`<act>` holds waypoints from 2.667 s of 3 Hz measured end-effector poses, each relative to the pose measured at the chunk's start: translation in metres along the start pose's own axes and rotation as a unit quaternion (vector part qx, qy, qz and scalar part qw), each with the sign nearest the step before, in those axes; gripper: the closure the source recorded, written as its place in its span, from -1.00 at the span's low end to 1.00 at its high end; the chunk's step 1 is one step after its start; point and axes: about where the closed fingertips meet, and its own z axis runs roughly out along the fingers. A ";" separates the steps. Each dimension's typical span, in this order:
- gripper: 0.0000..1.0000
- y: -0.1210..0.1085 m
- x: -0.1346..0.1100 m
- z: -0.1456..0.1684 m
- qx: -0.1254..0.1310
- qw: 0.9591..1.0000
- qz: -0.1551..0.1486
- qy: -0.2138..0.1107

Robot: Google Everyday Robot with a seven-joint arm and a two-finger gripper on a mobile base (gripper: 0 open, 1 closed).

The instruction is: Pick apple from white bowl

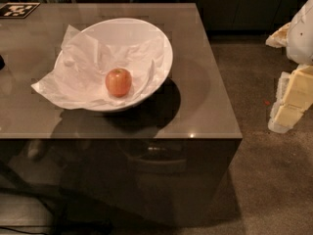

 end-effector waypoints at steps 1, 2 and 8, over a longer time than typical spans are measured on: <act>-1.00 0.000 0.000 0.000 0.000 1.000 0.000 0.000; -1.00 -0.004 -0.020 -0.010 0.007 1.000 -0.009 0.009; -1.00 -0.033 -0.219 -0.015 -0.030 0.982 -0.154 -0.106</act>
Offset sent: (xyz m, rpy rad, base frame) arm 0.0097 0.0357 0.0274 -0.0614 0.0060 0.0230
